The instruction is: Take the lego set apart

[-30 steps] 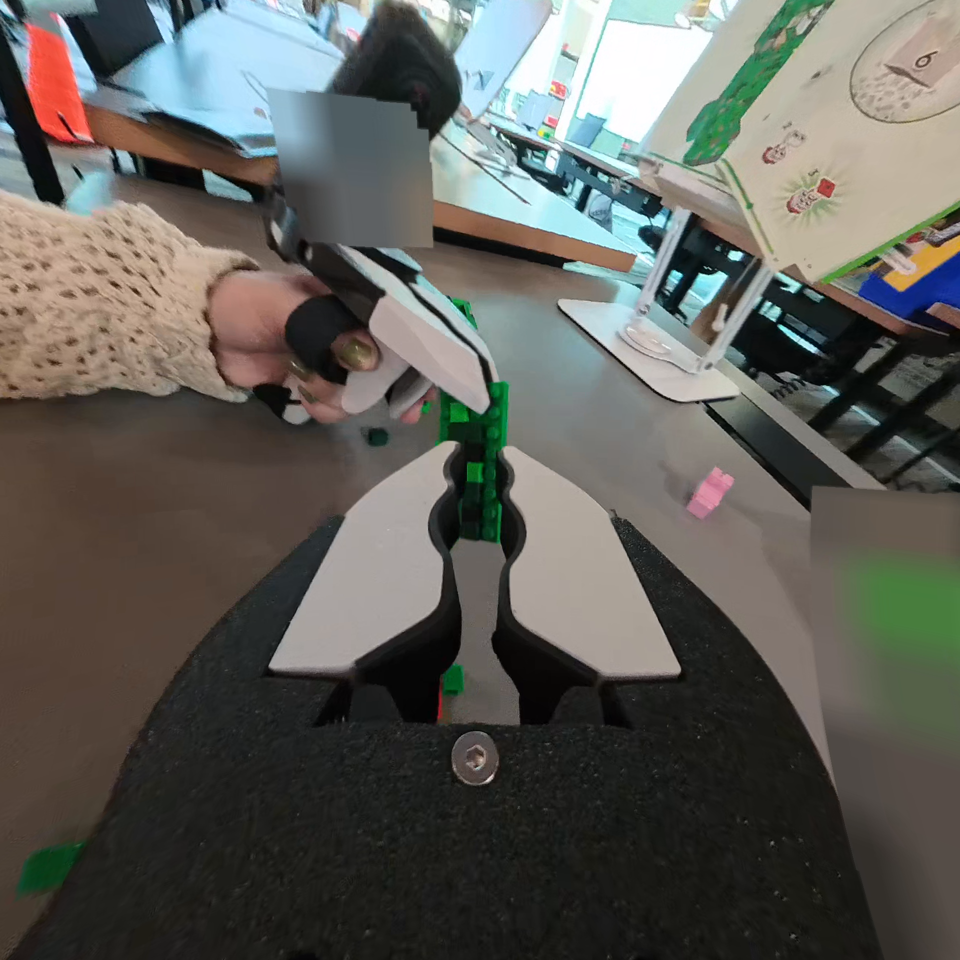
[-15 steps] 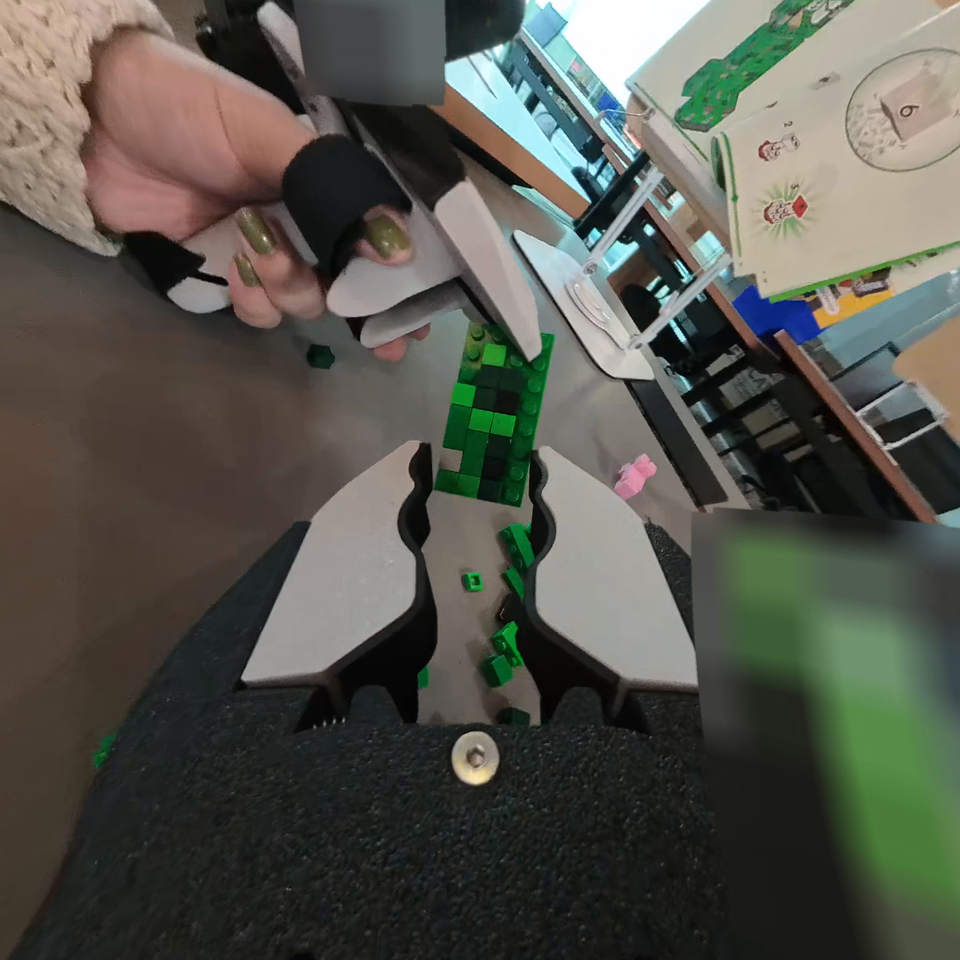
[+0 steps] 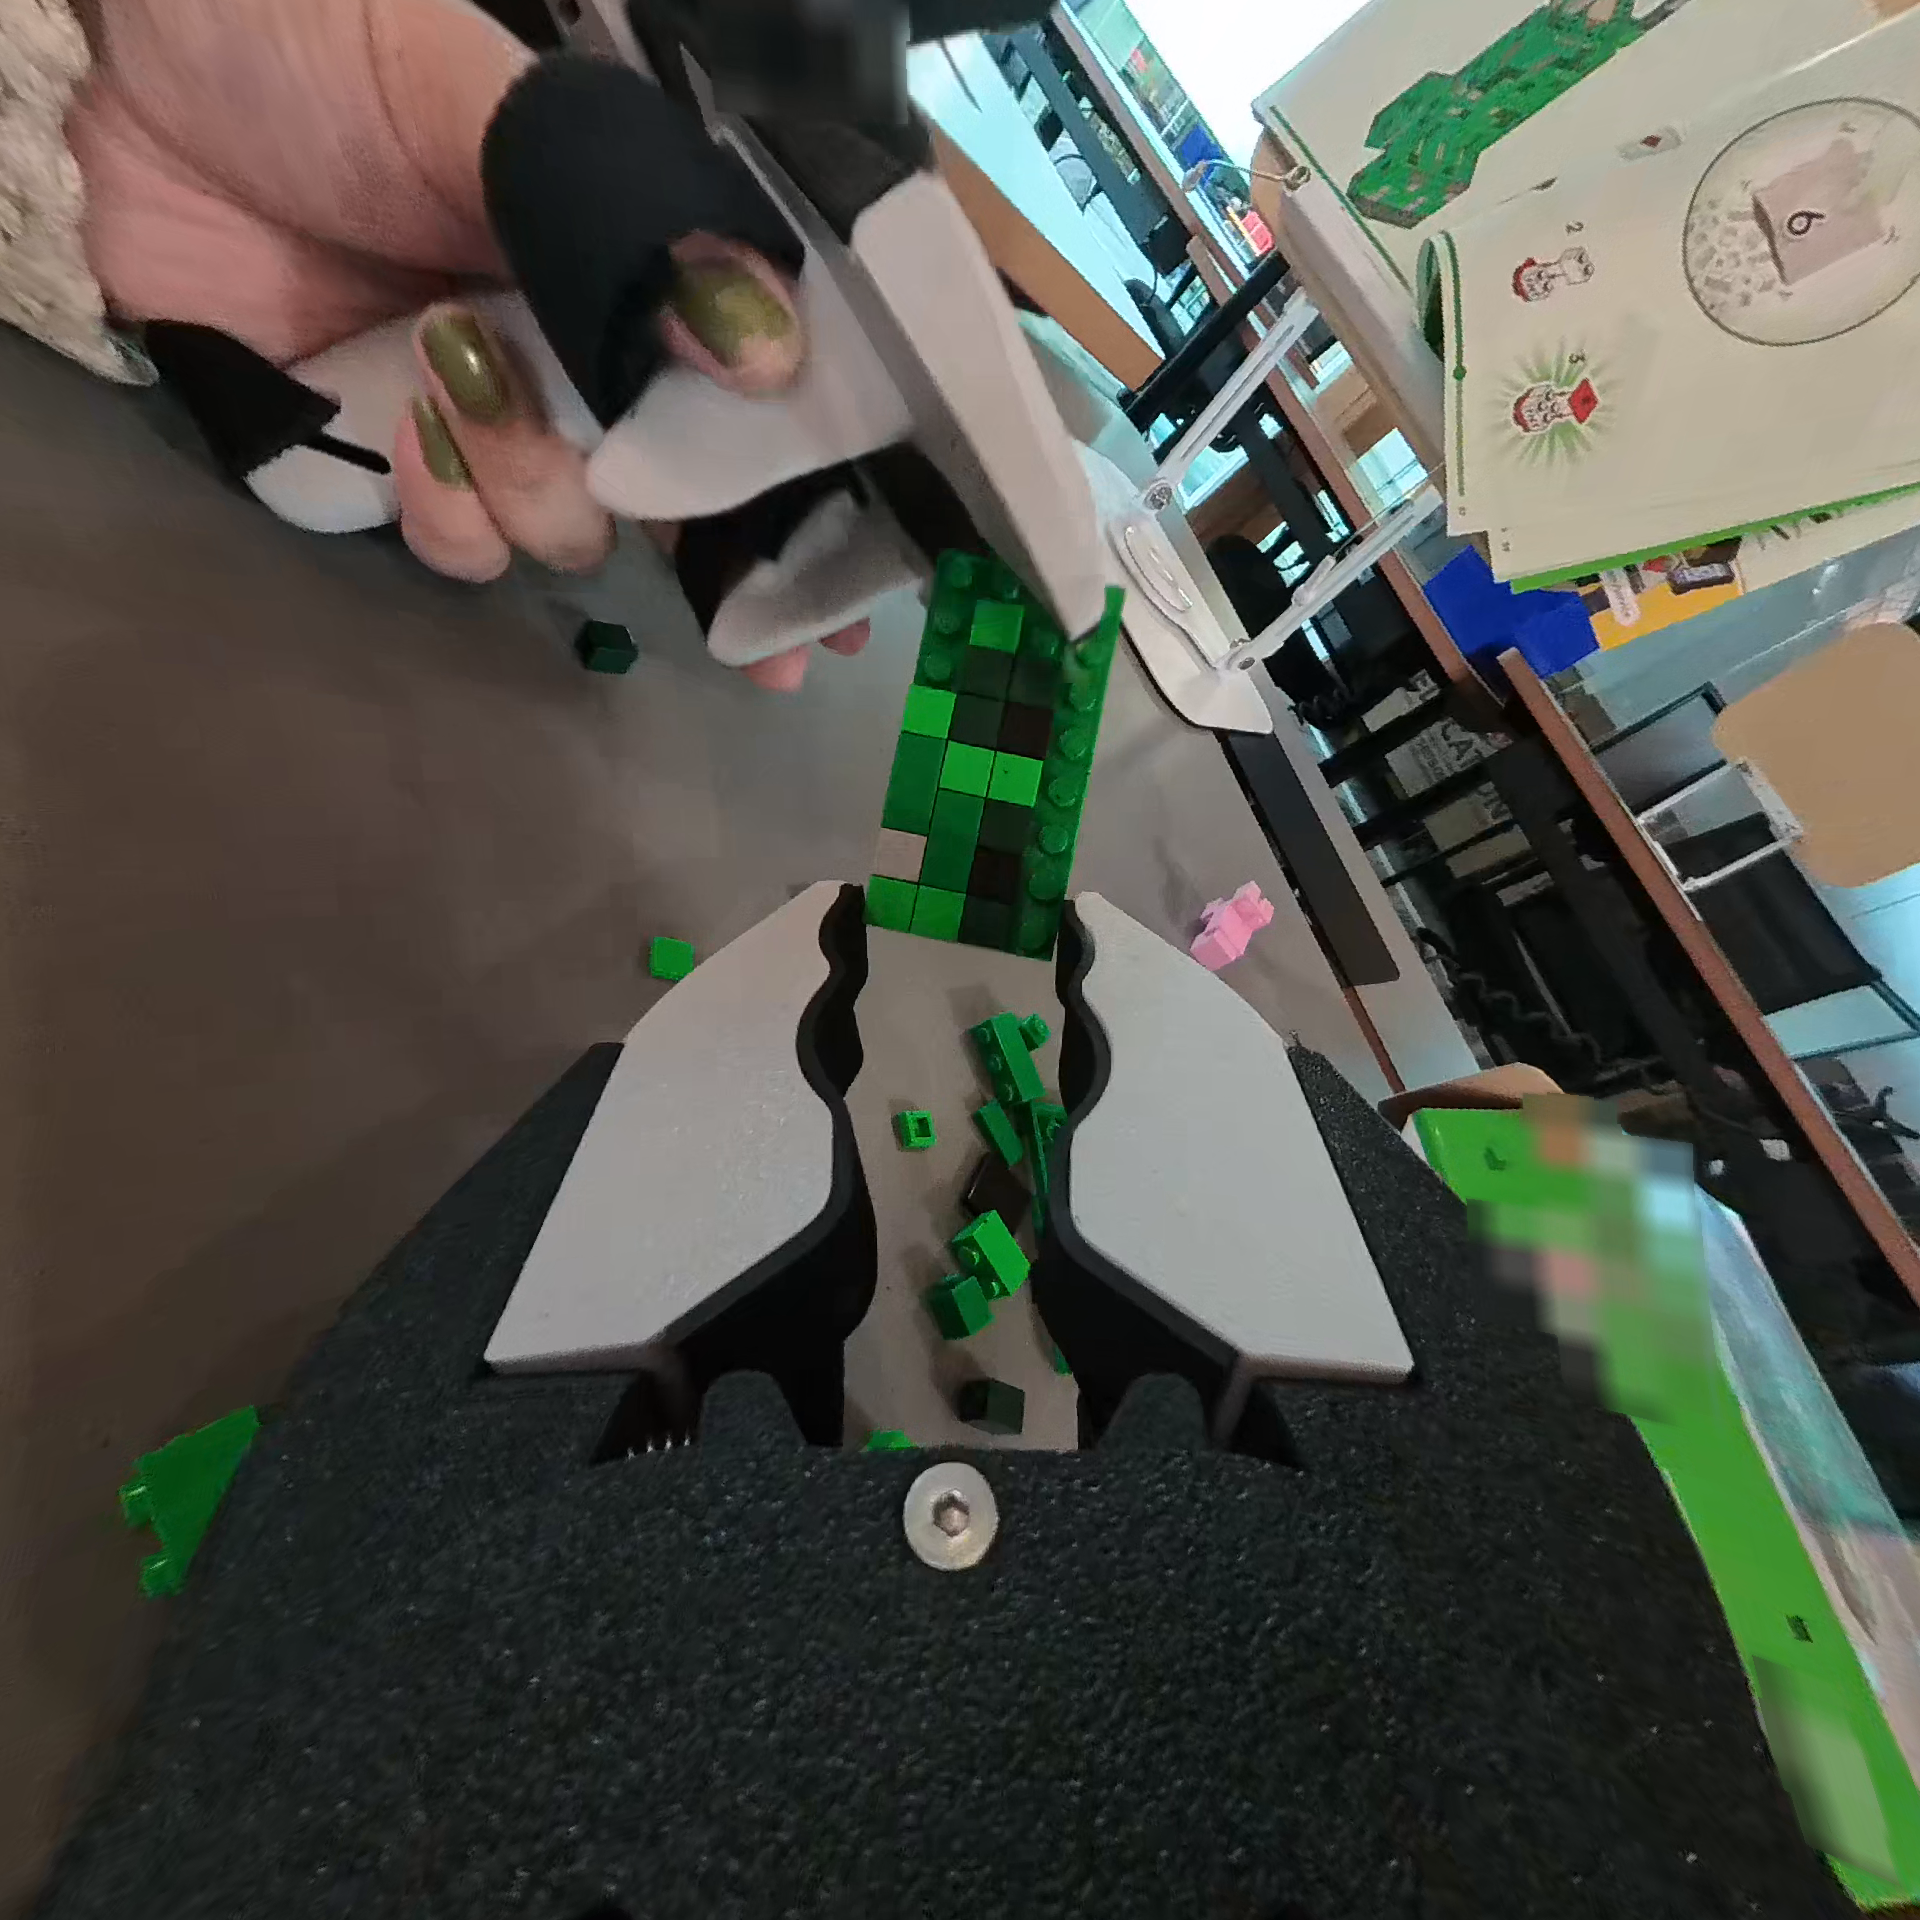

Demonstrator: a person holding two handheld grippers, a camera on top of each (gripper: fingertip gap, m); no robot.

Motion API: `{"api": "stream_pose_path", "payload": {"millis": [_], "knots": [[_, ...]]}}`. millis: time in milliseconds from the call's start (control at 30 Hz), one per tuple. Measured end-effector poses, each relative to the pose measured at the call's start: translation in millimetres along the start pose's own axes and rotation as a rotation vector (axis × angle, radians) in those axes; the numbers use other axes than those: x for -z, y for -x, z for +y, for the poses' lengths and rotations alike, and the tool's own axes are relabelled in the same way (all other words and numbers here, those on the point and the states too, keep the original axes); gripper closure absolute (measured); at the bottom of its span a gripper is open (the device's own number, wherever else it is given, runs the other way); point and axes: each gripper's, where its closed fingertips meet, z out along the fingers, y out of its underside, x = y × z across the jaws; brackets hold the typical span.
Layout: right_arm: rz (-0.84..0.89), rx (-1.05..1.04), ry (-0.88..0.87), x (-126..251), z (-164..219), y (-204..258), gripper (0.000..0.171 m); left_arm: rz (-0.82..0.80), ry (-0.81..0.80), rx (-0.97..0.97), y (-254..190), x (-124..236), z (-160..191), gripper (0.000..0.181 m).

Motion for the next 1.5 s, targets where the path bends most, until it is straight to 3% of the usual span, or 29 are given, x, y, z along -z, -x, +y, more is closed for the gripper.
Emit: {"api": "stream_pose_path", "payload": {"millis": [100, 167, 200, 667, 900, 933, 1000, 1067, 1133, 1167, 1233, 1300, 1500], "knots": [[0.013, 0.004, -0.001, 0, -1, -2, 0.137, 0.031, 0.083, -0.012, -5, -7, 13, 0.144], [0.01, -0.002, -0.003, 0, -1, -1, 0.137, 0.001, 0.104, -0.049, -4, -8, 17, 0.173], [0.018, -0.006, -0.023, 2, -4, -2, 0.137, -0.014, 0.095, -0.067, -3, -8, 15, 0.176], [0.066, 0.08, -0.007, 0, -12, 0, 0.137, -0.019, 0.115, -0.014, 0, -7, 17, 0.176], [-0.1, -0.114, -0.057, 12, -16, 0, 0.139, -0.03, 0.15, -0.169, -6, -8, 22, 0.177], [-0.074, -0.155, -0.101, 16, -18, -8, 0.171, -0.067, 0.176, -0.217, -2, -8, 24, 0.176], [-0.231, -0.317, -0.195, 20, -31, 2, 0.171, -0.059, 0.168, -0.276, -8, -11, 24, 0.176], [-0.182, -0.151, -0.081, 11, -14, 7, 0.171, -0.099, 0.169, -0.228, -1, -13, 25, 0.176], [-0.175, -0.191, -0.083, 5, -12, 10, 0.171, -0.117, 0.137, -0.204, 3, -11, 20, 0.176], [-0.146, -0.179, -0.082, 4, -11, 8, 0.166, -0.127, 0.119, -0.195, 4, -10, 17, 0.176], [-0.066, -0.148, -0.063, 3, -9, -2, 0.141, -0.135, 0.093, -0.169, 7, -7, 13, 0.176], [-0.047, -0.147, -0.043, 1, -7, -3, 0.13, -0.127, 0.092, -0.146, 8, -7, 13, 0.176], [-0.022, -0.105, -0.012, -6, -5, 2, 0.14, -0.102, 0.095, -0.081, 9, -6, 14, 0.176]]}}
